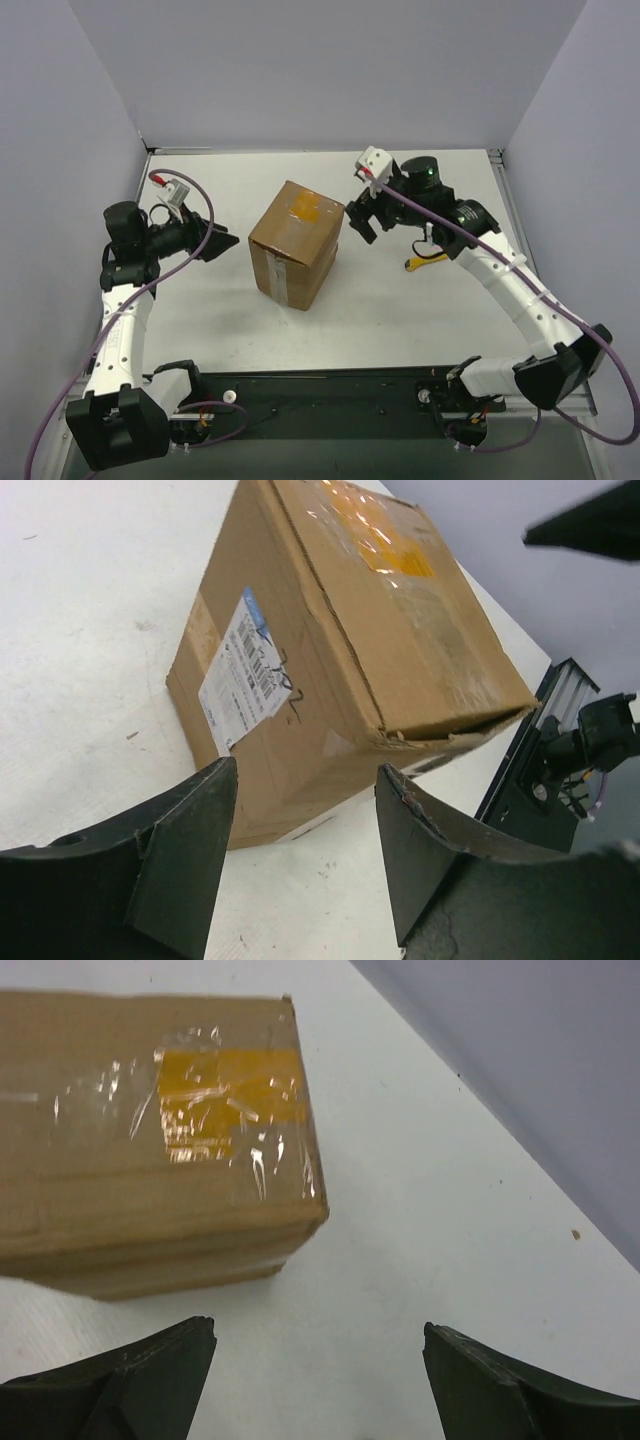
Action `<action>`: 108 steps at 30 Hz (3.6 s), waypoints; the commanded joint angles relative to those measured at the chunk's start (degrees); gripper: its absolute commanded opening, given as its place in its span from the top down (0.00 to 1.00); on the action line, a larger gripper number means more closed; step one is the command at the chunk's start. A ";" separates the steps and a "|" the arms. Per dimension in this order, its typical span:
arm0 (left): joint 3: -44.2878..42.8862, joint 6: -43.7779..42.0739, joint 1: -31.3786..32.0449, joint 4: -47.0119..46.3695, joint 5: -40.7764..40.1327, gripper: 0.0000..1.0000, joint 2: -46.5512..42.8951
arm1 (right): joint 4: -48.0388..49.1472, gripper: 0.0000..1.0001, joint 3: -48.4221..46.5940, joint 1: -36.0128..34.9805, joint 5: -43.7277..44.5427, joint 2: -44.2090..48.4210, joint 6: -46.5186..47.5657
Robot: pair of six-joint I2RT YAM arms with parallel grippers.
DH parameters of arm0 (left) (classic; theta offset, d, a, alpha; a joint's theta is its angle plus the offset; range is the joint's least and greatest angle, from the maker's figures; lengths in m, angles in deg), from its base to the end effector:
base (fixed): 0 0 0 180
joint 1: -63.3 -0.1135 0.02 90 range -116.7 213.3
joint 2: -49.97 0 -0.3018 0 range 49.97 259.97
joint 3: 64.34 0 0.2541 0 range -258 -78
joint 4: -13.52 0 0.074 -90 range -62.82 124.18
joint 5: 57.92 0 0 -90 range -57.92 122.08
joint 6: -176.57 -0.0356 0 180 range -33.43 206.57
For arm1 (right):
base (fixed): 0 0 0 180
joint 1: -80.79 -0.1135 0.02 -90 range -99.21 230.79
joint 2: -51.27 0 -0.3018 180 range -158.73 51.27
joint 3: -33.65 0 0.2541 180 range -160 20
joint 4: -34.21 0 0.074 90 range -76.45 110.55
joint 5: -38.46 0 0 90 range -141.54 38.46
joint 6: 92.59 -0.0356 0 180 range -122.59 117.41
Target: Unpack the express box
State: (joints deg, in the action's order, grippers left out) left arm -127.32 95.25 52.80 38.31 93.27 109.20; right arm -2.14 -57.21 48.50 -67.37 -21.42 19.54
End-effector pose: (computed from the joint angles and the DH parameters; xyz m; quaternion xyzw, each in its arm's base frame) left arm 0.2065 0.0065 0.3567 0.1659 0.7477 -0.4118 0.4939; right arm 0.2268 0.1548 0.4471 -0.4386 0.6765 0.1625 0.5688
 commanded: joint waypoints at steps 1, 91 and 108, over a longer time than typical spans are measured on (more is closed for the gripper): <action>-0.68 -12.25 1.44 7.13 4.38 0.31 -3.32 | 7.83 0.15 -6.89 -0.05 -5.24 -6.85 -12.52; -53.54 -30.91 32.74 12.34 -19.27 0.59 55.49 | 27.97 0.36 2.93 17.09 -2.53 -32.00 -30.13; -18.88 -36.04 30.29 14.10 -26.74 0.45 24.81 | 16.12 0.22 8.41 17.18 -4.38 -17.32 -26.63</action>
State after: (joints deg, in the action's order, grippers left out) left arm -145.20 56.06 86.78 54.14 67.96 138.86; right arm 19.41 -43.66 65.44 -70.52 -43.91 -10.07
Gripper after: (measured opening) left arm 0.506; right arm 0.752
